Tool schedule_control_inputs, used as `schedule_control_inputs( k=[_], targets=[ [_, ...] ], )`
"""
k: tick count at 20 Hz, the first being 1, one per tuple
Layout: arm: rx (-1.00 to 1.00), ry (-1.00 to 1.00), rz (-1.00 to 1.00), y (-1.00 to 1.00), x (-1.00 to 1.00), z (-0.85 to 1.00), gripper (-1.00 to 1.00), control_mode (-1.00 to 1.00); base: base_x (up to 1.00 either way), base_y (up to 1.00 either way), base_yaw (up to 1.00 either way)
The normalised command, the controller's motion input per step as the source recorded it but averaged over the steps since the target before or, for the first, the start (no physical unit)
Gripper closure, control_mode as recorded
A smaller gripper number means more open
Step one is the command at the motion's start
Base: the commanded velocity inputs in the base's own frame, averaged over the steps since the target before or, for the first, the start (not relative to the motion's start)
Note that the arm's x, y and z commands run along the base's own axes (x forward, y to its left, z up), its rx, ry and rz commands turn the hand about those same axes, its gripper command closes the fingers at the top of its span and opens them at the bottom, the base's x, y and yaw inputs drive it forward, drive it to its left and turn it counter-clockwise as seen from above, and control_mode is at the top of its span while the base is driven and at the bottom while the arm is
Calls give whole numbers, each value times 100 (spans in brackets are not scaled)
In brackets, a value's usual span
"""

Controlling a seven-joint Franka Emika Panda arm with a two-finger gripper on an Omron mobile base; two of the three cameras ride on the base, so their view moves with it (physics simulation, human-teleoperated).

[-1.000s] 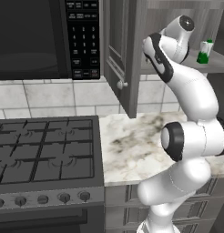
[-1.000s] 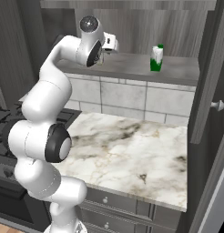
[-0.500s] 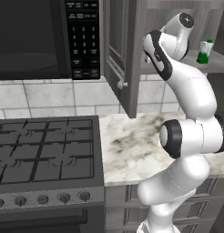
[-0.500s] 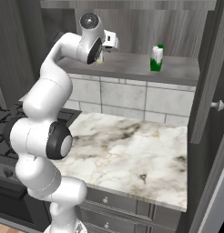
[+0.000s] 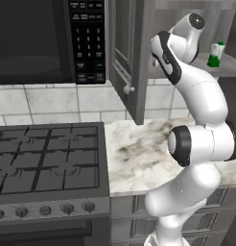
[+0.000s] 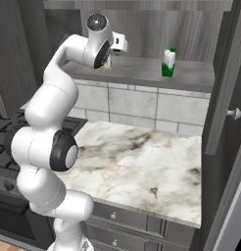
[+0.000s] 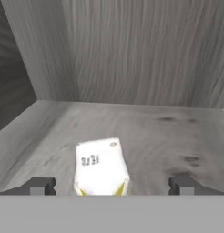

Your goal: Sort all alcoholic drinks to one cabinet, and non-alcoholic drinks to the other.

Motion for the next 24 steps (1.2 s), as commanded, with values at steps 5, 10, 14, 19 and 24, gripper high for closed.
schedule_control_inputs(
  k=[5, 10, 14, 19, 24],
  targets=[
    [0, -16, 0, -18, -91, 1, -100, -100, 0, 0, 0],
    [0, -2, 0, -36, -100, 0, -100, -100, 0, 0, 0],
    [0, 7, 0, -27, -100, -2, -100, -100, 0, 0, 0],
    [0, 18, -3, -19, -100, -19, -100, -100, 0, 0, 0],
    [0, 29, -3, -3, -86, -62, -100, -100, 0, 0, 0]
  ],
)
